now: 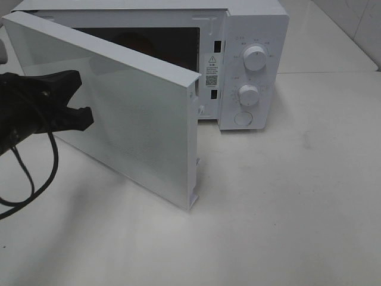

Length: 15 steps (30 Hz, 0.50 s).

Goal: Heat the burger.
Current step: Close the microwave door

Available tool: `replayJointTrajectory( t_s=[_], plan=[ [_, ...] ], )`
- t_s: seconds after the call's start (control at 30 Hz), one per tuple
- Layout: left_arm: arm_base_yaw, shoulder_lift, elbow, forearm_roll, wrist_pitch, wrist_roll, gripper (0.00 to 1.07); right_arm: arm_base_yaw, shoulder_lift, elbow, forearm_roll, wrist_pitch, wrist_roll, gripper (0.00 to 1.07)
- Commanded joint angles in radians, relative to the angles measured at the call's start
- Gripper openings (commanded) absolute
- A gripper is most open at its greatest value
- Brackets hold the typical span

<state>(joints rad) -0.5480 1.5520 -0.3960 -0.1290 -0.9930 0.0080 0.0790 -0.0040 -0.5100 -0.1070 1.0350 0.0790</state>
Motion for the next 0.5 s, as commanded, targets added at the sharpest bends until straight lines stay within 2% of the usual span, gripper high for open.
replayJointTrajectory(
  t_s=[0.03,0.33,0.43,0.47,0.5],
  plan=[
    [-0.015,0.009,-0.024,-0.034,0.023,0.014,0.00,-0.008,-0.026,0.004,-0.005,-0.003,0.004,0.76],
    [-0.093,0.145,-0.162,-0.135,0.023,0.015,0.00,-0.008,-0.026,0.004,-0.005,-0.003,0.004,0.76],
    [-0.116,0.179,-0.218,-0.171,0.033,0.050,0.00,-0.008,-0.026,0.004,-0.005,-0.003,0.004,0.76],
    [-0.128,0.200,-0.255,-0.199,0.059,0.081,0.00,-0.008,-0.026,0.004,-0.005,-0.003,0.004,0.76],
    [-0.128,0.200,-0.255,-0.199,0.059,0.081,0.00,-0.008,-0.026,0.004,-0.005,-0.003,0.004,0.76]
  ],
)
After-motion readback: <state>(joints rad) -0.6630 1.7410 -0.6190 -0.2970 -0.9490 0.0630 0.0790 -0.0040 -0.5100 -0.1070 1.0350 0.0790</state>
